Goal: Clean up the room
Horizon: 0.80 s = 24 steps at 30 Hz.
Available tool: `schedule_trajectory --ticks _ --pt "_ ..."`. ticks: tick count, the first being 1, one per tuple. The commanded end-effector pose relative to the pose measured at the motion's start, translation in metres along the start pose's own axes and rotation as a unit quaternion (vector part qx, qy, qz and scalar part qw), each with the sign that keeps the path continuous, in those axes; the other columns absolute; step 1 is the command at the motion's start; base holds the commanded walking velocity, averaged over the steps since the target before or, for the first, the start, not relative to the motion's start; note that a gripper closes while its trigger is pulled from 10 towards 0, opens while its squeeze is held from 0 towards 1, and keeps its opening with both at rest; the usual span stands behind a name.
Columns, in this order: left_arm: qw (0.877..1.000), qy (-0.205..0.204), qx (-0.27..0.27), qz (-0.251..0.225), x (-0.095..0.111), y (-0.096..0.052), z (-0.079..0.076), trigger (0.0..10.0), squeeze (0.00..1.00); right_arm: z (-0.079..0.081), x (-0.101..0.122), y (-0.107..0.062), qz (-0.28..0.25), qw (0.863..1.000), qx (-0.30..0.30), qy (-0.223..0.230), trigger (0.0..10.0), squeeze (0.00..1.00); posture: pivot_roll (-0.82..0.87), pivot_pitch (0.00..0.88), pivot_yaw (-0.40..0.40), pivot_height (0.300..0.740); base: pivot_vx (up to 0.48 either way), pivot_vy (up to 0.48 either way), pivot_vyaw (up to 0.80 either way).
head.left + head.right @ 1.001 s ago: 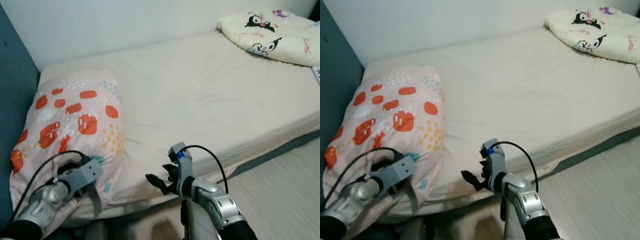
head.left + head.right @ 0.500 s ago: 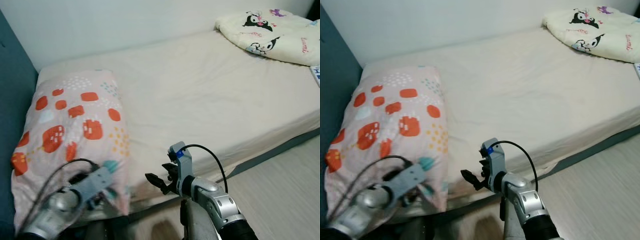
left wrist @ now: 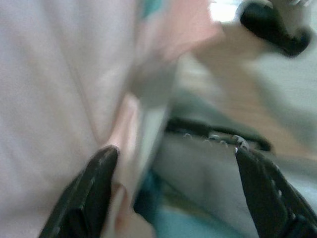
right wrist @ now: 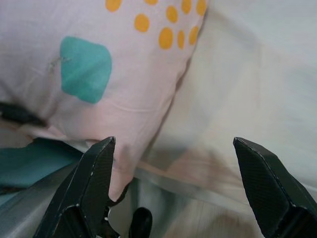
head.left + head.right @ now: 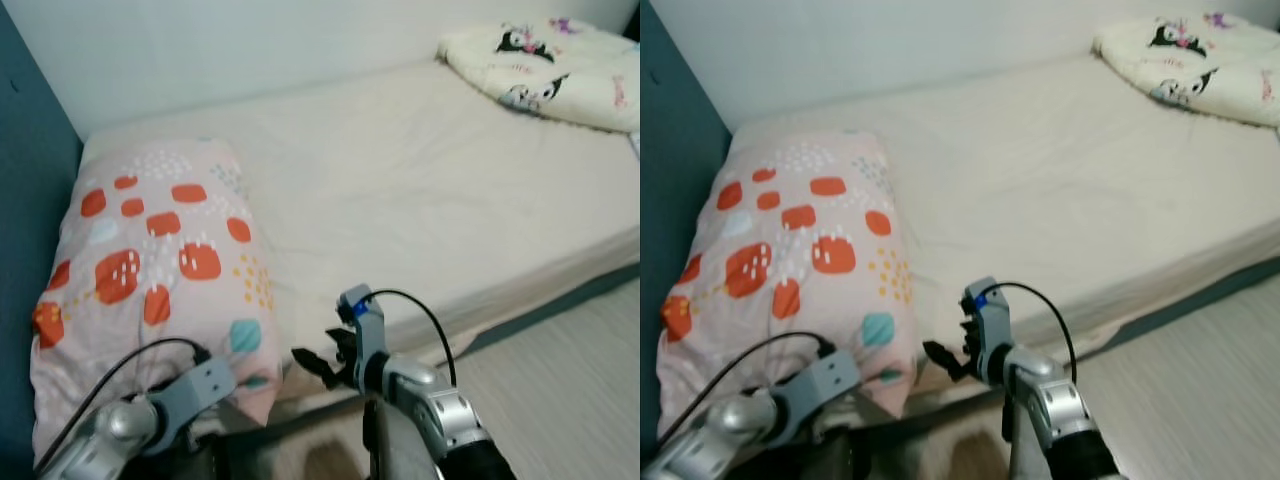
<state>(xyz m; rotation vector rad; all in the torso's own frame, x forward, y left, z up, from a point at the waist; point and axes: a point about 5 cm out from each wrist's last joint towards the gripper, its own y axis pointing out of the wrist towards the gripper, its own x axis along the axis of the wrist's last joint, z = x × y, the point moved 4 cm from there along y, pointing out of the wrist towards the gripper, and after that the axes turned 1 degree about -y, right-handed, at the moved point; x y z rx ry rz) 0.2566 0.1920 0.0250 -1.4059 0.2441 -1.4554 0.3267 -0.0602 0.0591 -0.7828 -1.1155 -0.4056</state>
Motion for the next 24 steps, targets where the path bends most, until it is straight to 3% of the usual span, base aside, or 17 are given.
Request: schedule_trajectory --ticks 1,3,10,12,16,20,22,24 --pt "1.000 -0.006 -0.028 0.001 -0.002 -0.002 -0.008 10.0 0.00 0.004 -0.008 0.002 0.014 1.000 0.006 0.003 10.0 0.00 -0.03 0.169 0.011 0.582 0.000 0.000 0.00" --pt "0.996 -0.029 -0.070 -0.046 0.014 -0.015 -0.015 10.0 0.00 0.004 -0.007 0.003 0.013 1.000 0.006 0.003 10.0 0.00 -0.03 0.166 0.011 0.582 0.000 0.000 0.00" --pt "0.988 -0.040 -0.124 -0.080 0.028 -0.023 -0.029 10.0 0.00 0.003 -0.006 0.003 0.012 1.000 0.004 0.003 10.0 0.00 -0.03 0.165 0.012 0.582 0.000 0.000 0.00" --pt "0.984 -0.041 -0.143 -0.103 0.042 -0.014 -0.044 10.0 0.00 0.002 -0.006 0.003 0.012 1.000 0.001 0.003 10.0 0.00 -0.03 0.165 0.008 0.582 0.000 0.000 0.00" --pt "0.979 -0.041 -0.157 -0.121 0.052 -0.010 -0.053 10.0 0.00 0.001 -0.006 0.003 0.014 1.000 0.000 0.000 10.0 0.00 -0.03 0.164 0.008 0.582 0.000 0.000 0.00" --pt "0.967 -0.051 -0.177 -0.174 0.084 0.002 -0.074 10.0 0.00 -0.001 -0.004 0.004 0.012 1.000 -0.005 -0.003 10.0 0.00 -0.03 0.164 0.003 0.582 0.000 0.000 0.00" --pt "0.976 -0.036 -0.140 -0.163 0.088 0.016 -0.072 10.0 0.00 -0.002 -0.002 0.004 0.011 1.000 -0.008 -0.004 10.0 0.00 -0.04 0.165 0.000 0.582 0.000 0.000 0.00" --pt "0.976 -0.036 -0.140 -0.163 0.088 0.016 -0.072 10.0 0.00 -0.002 -0.002 0.004 0.011 1.000 -0.008 -0.004 10.0 0.00 -0.04 0.165 0.000 0.582 0.000 0.000 0.00"
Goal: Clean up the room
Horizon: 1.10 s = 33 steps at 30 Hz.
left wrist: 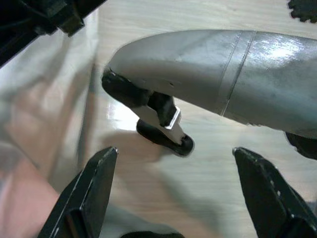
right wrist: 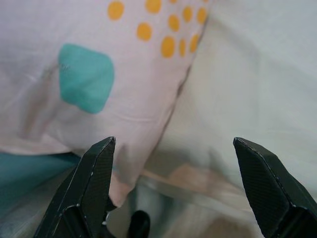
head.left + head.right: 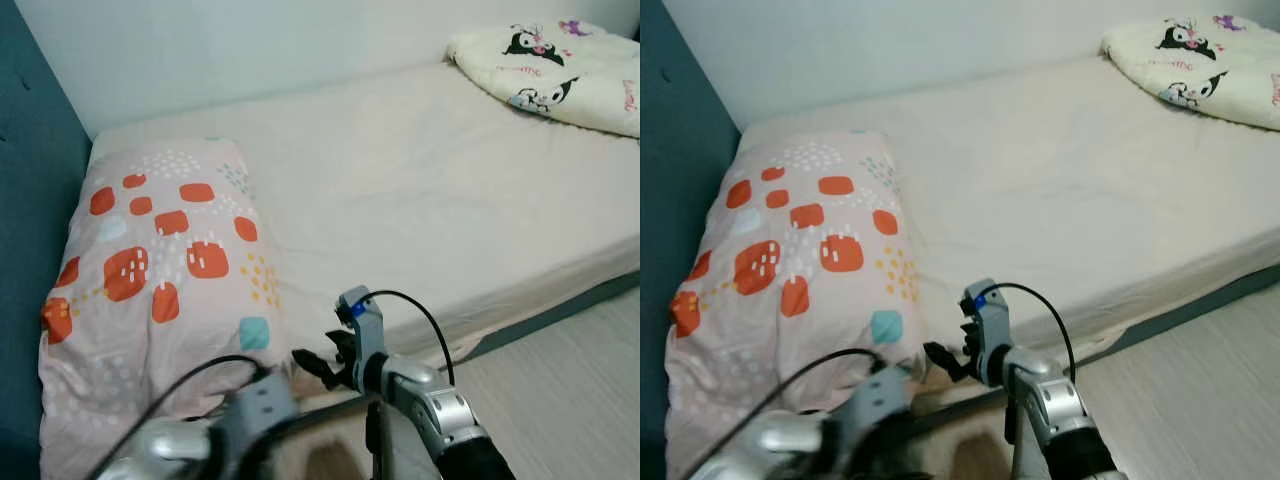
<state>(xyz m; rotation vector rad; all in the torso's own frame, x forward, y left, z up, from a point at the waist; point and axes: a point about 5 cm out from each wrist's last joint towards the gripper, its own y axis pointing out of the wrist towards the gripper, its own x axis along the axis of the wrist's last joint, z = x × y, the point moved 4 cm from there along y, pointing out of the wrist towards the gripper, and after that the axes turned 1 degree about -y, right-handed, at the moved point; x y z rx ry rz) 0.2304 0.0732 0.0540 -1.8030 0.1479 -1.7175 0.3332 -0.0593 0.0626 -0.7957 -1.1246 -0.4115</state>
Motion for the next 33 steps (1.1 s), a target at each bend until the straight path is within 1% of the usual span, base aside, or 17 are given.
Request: schedule_trajectory --ticks 1,3,5,6,7,10,11,12,15,18,21,22,24,28,30,33 --pt "0.999 -0.003 0.034 0.020 -0.010 0.001 0.008 10.0 0.00 -0.001 -0.008 0.001 0.012 1.000 -0.006 -0.003 10.0 0.00 -0.04 0.165 -0.001 0.582 0.000 0.000 0.00" --pt "0.996 -0.005 0.094 -0.003 0.001 0.007 0.027 10.0 0.00 -0.002 -0.007 0.002 0.012 1.000 -0.012 -0.005 10.0 0.00 -0.04 0.166 -0.004 0.582 0.000 0.000 0.00" --pt "0.990 -0.012 0.135 -0.025 0.010 0.007 0.042 10.0 0.00 -0.002 -0.007 0.003 0.011 1.000 -0.013 -0.003 10.0 0.00 -0.04 0.165 -0.003 0.582 0.000 0.000 0.00" --pt "0.989 -0.016 0.145 -0.030 0.012 0.007 0.046 10.0 0.00 -0.001 -0.007 0.003 0.010 1.000 -0.012 -0.002 10.0 0.00 -0.04 0.165 -0.003 0.582 0.000 0.000 0.00" --pt "0.989 -0.016 0.145 -0.030 0.012 0.007 0.046 10.0 0.00 -0.001 -0.007 0.003 0.010 1.000 -0.012 -0.002 10.0 0.00 -0.04 0.165 -0.003 0.582 0.000 0.000 0.00" --pt "0.981 -0.026 0.184 -0.048 0.018 0.002 0.060 10.0 0.00 -0.002 -0.006 0.003 0.008 1.000 -0.013 0.000 10.0 0.00 -0.04 0.165 -0.003 0.582 0.000 0.000 0.00" --pt "0.981 -0.026 0.184 -0.048 0.018 0.002 0.060 10.0 0.00 -0.002 -0.006 0.003 0.008 1.000 -0.013 0.000 10.0 0.00 -0.04 0.165 -0.003 0.582 0.000 0.000 0.00" --pt "0.979 -0.027 0.194 -0.052 0.020 0.001 0.064 10.0 0.00 -0.002 -0.006 0.003 0.008 1.000 -0.014 0.000 10.0 0.00 -0.04 0.165 -0.002 0.582 0.000 0.000 0.00" --pt "0.976 -0.007 0.212 -0.044 0.021 0.001 0.073 10.0 0.00 -0.003 -0.006 0.004 0.008 1.000 -0.018 0.000 10.0 0.00 -0.04 0.168 -0.002 0.582 0.000 0.000 0.00" --pt "0.974 -0.006 0.219 -0.048 0.023 0.001 0.076 10.0 0.00 -0.003 -0.006 0.004 0.007 1.000 -0.019 0.001 10.0 0.00 -0.04 0.171 -0.002 0.582 0.000 0.000 0.00" --pt "0.969 -0.016 0.235 -0.073 0.035 0.004 0.084 10.0 0.00 -0.003 -0.005 0.005 0.005 1.000 -0.022 0.003 10.0 0.00 -0.04 0.172 -0.005 0.582 0.000 0.000 0.00" --pt "0.968 -0.019 0.235 -0.082 0.040 0.006 0.084 10.0 0.00 -0.004 -0.005 0.006 0.004 1.000 -0.023 0.003 10.0 0.00 -0.04 0.171 -0.006 0.582 0.000 0.000 0.00" --pt "0.968 -0.021 0.235 -0.087 0.043 0.007 0.085 10.0 0.00 -0.004 -0.004 0.006 0.003 1.000 -0.024 0.003 10.0 0.00 -0.04 0.170 -0.006 0.582 0.000 0.000 0.00" --pt "0.965 -0.044 0.232 -0.114 0.051 0.012 0.085 10.0 0.00 -0.009 -0.002 0.007 0.001 0.999 -0.036 0.004 10.0 0.00 -0.04 0.163 -0.007 0.582 0.000 0.000 0.00" --pt "0.964 -0.048 0.235 -0.114 0.050 0.012 0.086 10.0 0.00 -0.010 -0.003 0.007 0.003 0.999 -0.039 0.003 10.0 0.00 -0.05 0.158 -0.007 0.582 0.000 0.000 0.00" --pt "0.956 -0.075 0.264 -0.104 0.031 0.003 0.097 10.0 0.00 -0.015 -0.004 0.006 0.005 0.999 -0.048 0.009 10.0 0.00 -0.04 0.154 -0.008 0.582 0.000 0.000 0.00"
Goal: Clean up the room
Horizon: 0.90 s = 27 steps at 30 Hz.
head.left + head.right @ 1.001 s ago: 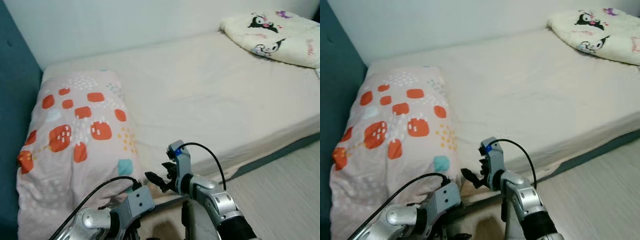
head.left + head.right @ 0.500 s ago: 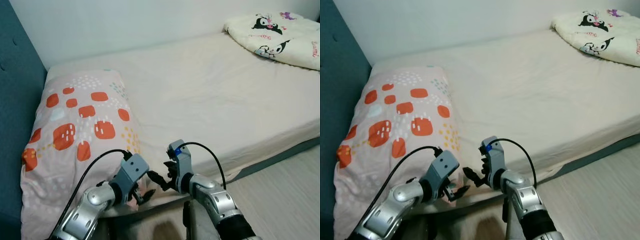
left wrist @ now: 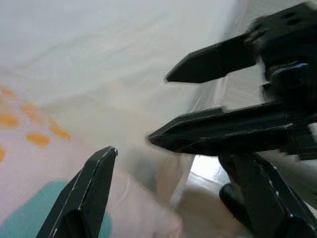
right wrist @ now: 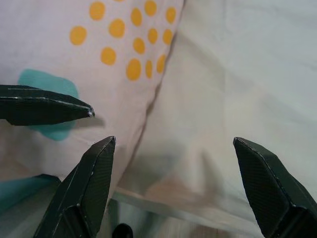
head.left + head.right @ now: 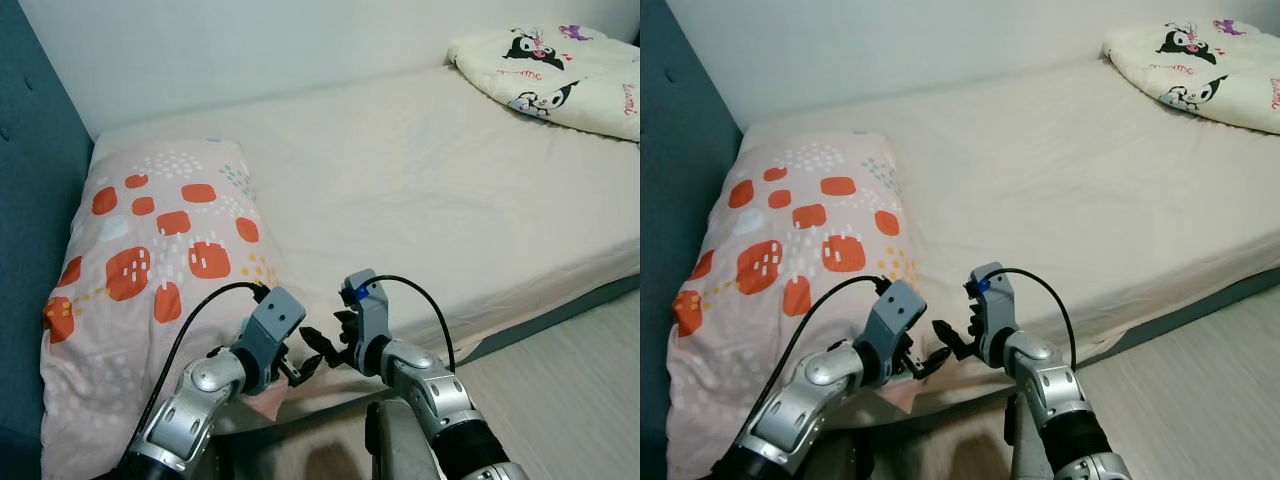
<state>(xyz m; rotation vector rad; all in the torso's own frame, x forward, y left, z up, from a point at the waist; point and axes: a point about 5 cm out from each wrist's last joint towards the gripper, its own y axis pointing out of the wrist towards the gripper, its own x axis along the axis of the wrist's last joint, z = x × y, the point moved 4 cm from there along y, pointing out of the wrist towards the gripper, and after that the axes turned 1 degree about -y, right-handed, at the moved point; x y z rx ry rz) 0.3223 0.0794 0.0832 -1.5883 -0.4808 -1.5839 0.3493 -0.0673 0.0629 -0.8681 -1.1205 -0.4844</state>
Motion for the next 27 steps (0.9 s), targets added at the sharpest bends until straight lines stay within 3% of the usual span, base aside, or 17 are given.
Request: schedule_trajectory --ticks 1,2,3,6,7,10,11,13,21,23,27 --pt "1.000 -0.010 0.024 -0.005 -0.002 -0.004 0.011 10.0 0.00 0.001 -0.010 0.001 0.016 1.000 0.000 0.008 10.0 0.00 -0.04 0.154 -0.008 0.582 0.000 0.000 0.00" --pt "0.999 -0.021 0.047 0.001 -0.009 -0.009 0.023 10.0 0.00 -0.001 -0.010 0.000 0.013 1.000 -0.001 0.013 10.0 0.00 -0.04 0.150 -0.009 0.582 0.000 0.000 0.00" --pt "0.999 -0.021 0.047 0.001 -0.009 -0.009 0.023 10.0 0.00 -0.001 -0.010 0.000 0.013 1.000 -0.001 0.013 10.0 0.00 -0.04 0.150 -0.009 0.582 0.000 0.000 0.00" --pt "0.987 -0.040 0.148 0.042 -0.040 -0.041 0.074 10.0 0.00 -0.005 -0.008 0.001 0.001 0.999 -0.007 0.031 10.0 0.00 -0.04 0.143 -0.011 0.597 0.000 0.000 0.00" --pt "0.987 -0.040 0.148 0.042 -0.040 -0.041 0.074 10.0 0.00 -0.005 -0.008 0.001 0.001 0.999 -0.007 0.031 10.0 0.00 -0.04 0.143 -0.011 0.597 0.000 0.000 0.00" --pt "0.966 -0.069 0.242 0.059 -0.053 -0.075 0.120 10.0 0.00 -0.008 -0.015 0.002 0.011 0.999 -0.015 0.037 10.0 0.00 -0.02 0.138 -0.016 0.616 0.000 0.000 0.00" --pt "0.966 -0.069 0.242 0.059 -0.053 -0.075 0.120 10.0 0.00 -0.008 -0.015 0.002 0.011 0.999 -0.015 0.037 10.0 0.00 -0.02 0.138 -0.016 0.616 0.000 0.000 0.00" --pt "0.957 -0.079 0.273 0.059 -0.055 -0.089 0.135 10.0 0.00 -0.009 -0.020 0.003 0.018 0.999 -0.018 0.040 10.0 0.00 -0.01 0.136 -0.019 0.626 0.000 0.000 0.00" --pt "0.952 -0.091 0.285 0.069 -0.072 -0.091 0.133 10.0 0.00 -0.008 -0.022 0.006 0.021 0.999 -0.018 0.042 10.0 0.00 -0.02 0.123 -0.019 0.646 -0.192 0.000 0.00" --pt "0.959 -0.105 0.252 0.072 -0.083 -0.078 0.112 10.0 0.00 -0.009 -0.021 0.007 0.021 0.999 -0.017 0.041 10.0 0.00 -0.02 0.117 -0.021 0.660 0.000 0.000 0.00" --pt "0.964 -0.121 0.228 0.065 -0.086 -0.070 0.099 10.0 0.00 -0.010 -0.021 0.008 0.021 0.999 -0.018 0.040 10.0 0.00 -0.02 0.114 -0.020 0.670 0.000 0.000 0.00"
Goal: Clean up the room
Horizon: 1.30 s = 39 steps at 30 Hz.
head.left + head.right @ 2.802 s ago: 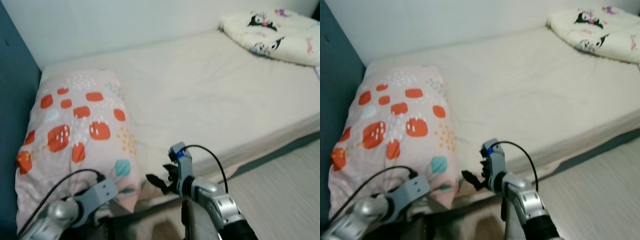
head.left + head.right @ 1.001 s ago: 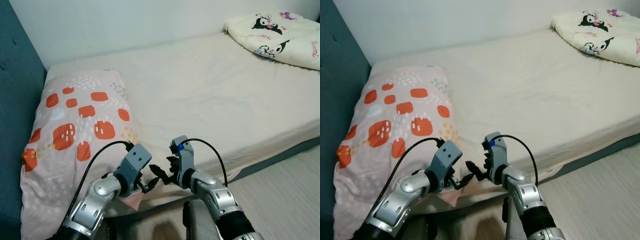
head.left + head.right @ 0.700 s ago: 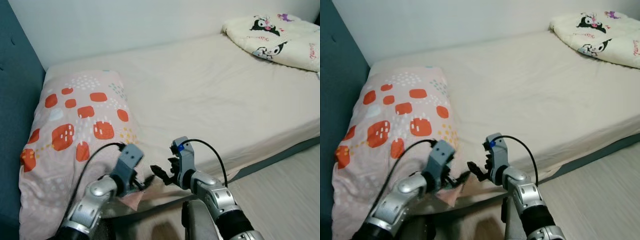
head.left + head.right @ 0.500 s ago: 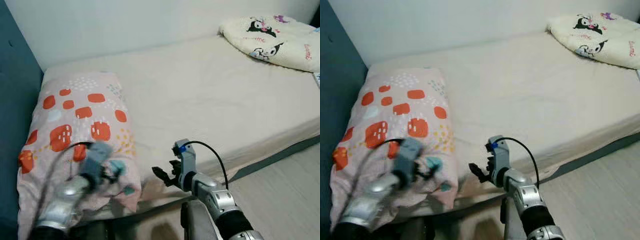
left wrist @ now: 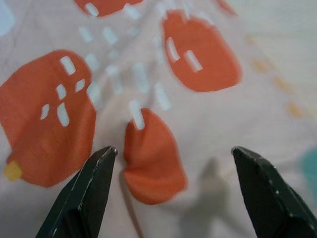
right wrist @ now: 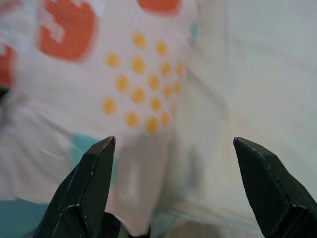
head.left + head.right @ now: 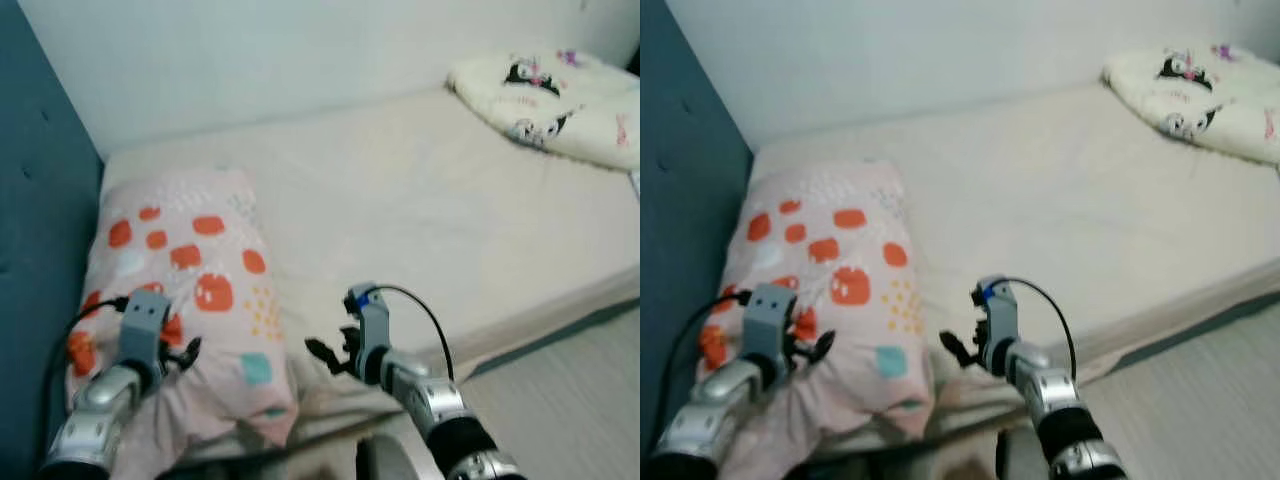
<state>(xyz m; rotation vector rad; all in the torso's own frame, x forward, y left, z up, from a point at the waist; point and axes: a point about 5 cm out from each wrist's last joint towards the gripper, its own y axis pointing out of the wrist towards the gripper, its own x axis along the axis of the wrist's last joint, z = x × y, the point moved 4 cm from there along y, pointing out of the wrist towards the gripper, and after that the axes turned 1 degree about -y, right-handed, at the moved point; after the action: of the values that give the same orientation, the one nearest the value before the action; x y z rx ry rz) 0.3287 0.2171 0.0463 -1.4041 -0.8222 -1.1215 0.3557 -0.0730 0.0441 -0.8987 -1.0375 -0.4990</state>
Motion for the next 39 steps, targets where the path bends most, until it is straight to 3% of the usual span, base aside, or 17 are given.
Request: schedule_trajectory --ticks 1,5,6,9,12,13,16,22,23,25,26,27,28,30,32,33,39 --pt "0.999 -0.020 -0.019 0.019 -0.018 -0.004 -0.009 10.0 0.00 0.000 -0.006 0.000 0.002 1.000 0.000 0.008 10.0 0.00 -0.02 0.113 -0.019 0.675 0.000 0.000 0.00" --pt "0.998 -0.055 -0.029 0.025 -0.031 -0.005 -0.017 10.0 0.00 -0.001 -0.005 0.001 0.000 1.000 -0.002 0.007 10.0 0.00 -0.02 0.107 -0.017 0.690 0.000 0.000 0.00" --pt "0.998 -0.055 -0.029 0.025 -0.031 -0.005 -0.017 10.0 0.00 -0.001 -0.005 0.001 0.000 1.000 -0.002 0.007 10.0 0.00 -0.02 0.107 -0.017 0.690 0.000 0.000 0.00" --pt "0.996 -0.064 0.000 0.061 -0.056 -0.007 -0.010 10.0 0.00 -0.003 -0.010 0.001 0.005 1.000 -0.008 0.011 10.0 0.00 -0.01 0.103 -0.017 0.704 0.000 0.000 0.00" --pt "0.995 -0.065 0.008 0.072 -0.063 -0.008 -0.009 10.0 0.00 -0.005 -0.014 0.001 0.009 1.000 -0.013 0.015 10.0 0.00 -0.01 0.101 -0.017 0.709 0.000 0.000 0.00" --pt "0.993 -0.064 0.015 0.095 -0.078 -0.010 -0.009 10.0 0.00 -0.009 -0.027 0.000 0.028 0.999 -0.030 0.015 10.0 0.00 -0.01 0.098 -0.021 0.714 0.000 0.000 0.00" --pt "0.991 -0.060 0.020 0.119 -0.093 -0.014 -0.011 10.0 0.00 -0.014 -0.042 -0.002 0.051 0.997 -0.048 0.013 10.0 0.00 -0.01 0.098 -0.021 0.724 0.000 0.000 0.00" --pt "0.988 -0.067 0.024 0.135 -0.105 -0.018 -0.013 10.0 0.00 -0.017 -0.058 -0.005 0.079 0.995 -0.064 -0.005 10.0 0.00 -0.01 0.093 -0.021 0.738 0.000 0.000 0.00" --pt "0.977 -0.096 0.047 0.187 -0.134 -0.032 -0.018 10.0 0.00 -0.028 -0.098 -0.020 0.153 0.981 -0.109 -0.042 10.0 0.00 -0.01 0.082 -0.020 0.738 0.000 0.000 0.00" --pt "0.948 -0.141 0.084 0.273 -0.180 -0.061 -0.030 10.0 0.00 -0.052 -0.157 -0.060 0.257 0.944 -0.197 -0.056 10.0 0.00 -0.01 0.075 -0.020 0.738 0.000 -0.157 0.00" --pt "0.948 -0.141 0.084 0.273 -0.180 -0.061 -0.030 10.0 0.00 -0.052 -0.157 -0.060 0.257 0.944 -0.197 -0.056 10.0 0.00 -0.01 0.075 -0.020 0.738 0.000 -0.315 0.00" --pt "0.936 -0.150 0.094 0.305 -0.195 -0.072 -0.037 10.0 0.00 -0.056 -0.175 -0.075 0.288 0.932 -0.214 -0.056 10.0 0.00 -0.01 0.072 -0.020 0.738 0.000 -0.461 0.00" --pt "0.936 -0.150 0.094 0.305 -0.195 -0.072 -0.037 10.0 0.00 -0.056 -0.175 -0.075 0.288 0.932 -0.214 -0.056 10.0 0.00 -0.01 0.072 -0.020 0.738 0.000 -0.461 0.00" --pt "0.928 -0.141 0.084 0.335 -0.207 -0.081 -0.048 10.0 0.00 -0.055 -0.193 -0.088 0.294 0.926 -0.236 0.020 10.0 0.00 -0.01 0.073 -0.018 0.738 0.000 -0.461 0.00" --pt "0.928 -0.141 0.084 0.335 -0.207 -0.081 -0.048 10.0 0.00 -0.055 -0.193 -0.088 0.294 0.926 -0.236 0.020 10.0 0.00 -0.01 0.073 -0.018 0.738 0.000 -0.461 0.00" --pt "0.928 -0.128 0.068 0.344 -0.210 -0.083 -0.054 10.0 0.00 -0.055 -0.201 -0.095 0.288 0.921 -0.255 0.072 10.0 0.00 -0.01 0.075 -0.017 0.738 0.000 -0.465 0.00" --pt "0.928 -0.114 0.054 0.352 -0.213 -0.086 -0.059 10.0 0.00 -0.057 -0.208 -0.103 0.289 0.916 -0.268 0.078 10.0 0.00 -0.01 0.081 -0.011 0.738 0.000 -0.467 0.00"
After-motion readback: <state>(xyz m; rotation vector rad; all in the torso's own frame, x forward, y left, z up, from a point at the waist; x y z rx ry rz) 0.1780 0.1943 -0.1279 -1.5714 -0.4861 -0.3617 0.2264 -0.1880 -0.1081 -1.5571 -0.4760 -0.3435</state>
